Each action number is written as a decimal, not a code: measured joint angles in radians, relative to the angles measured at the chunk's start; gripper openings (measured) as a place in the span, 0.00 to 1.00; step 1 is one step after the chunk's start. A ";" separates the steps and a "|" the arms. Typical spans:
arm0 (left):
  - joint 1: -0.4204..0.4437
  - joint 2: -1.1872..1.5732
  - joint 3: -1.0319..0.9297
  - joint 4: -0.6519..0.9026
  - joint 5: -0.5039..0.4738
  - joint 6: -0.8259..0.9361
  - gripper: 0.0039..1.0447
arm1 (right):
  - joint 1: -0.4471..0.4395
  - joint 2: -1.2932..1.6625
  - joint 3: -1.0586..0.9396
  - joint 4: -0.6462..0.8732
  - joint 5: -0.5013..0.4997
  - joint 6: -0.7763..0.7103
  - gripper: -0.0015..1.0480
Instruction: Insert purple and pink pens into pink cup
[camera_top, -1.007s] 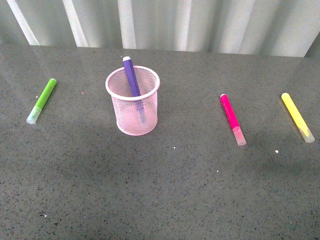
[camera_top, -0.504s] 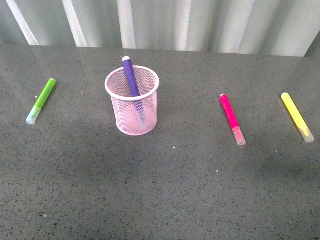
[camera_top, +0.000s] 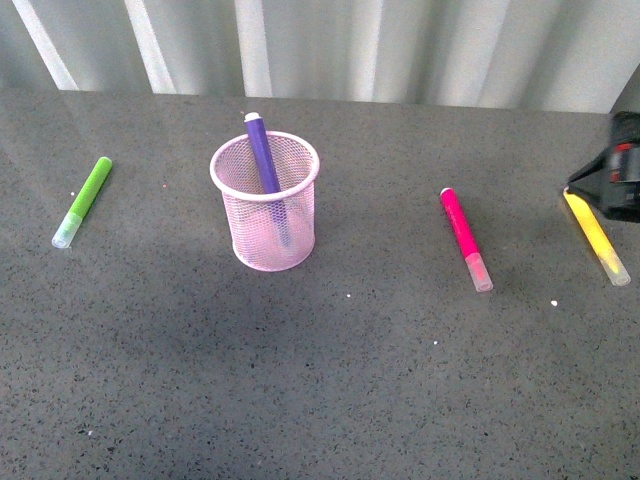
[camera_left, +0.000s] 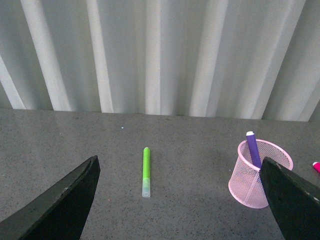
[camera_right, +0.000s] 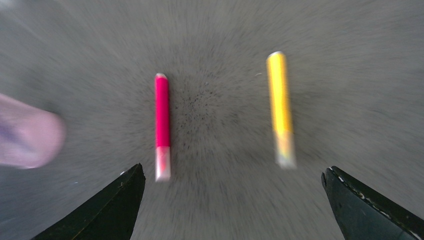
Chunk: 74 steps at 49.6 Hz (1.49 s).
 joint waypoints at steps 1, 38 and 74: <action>0.000 0.000 0.000 0.000 0.000 0.000 0.94 | 0.010 0.029 0.017 0.004 0.012 -0.006 0.93; 0.000 0.000 0.000 0.000 0.000 0.000 0.94 | 0.176 0.483 0.386 -0.023 0.083 0.042 0.93; 0.000 0.000 0.000 0.000 0.000 0.000 0.94 | 0.180 0.585 0.490 -0.044 0.078 0.080 0.91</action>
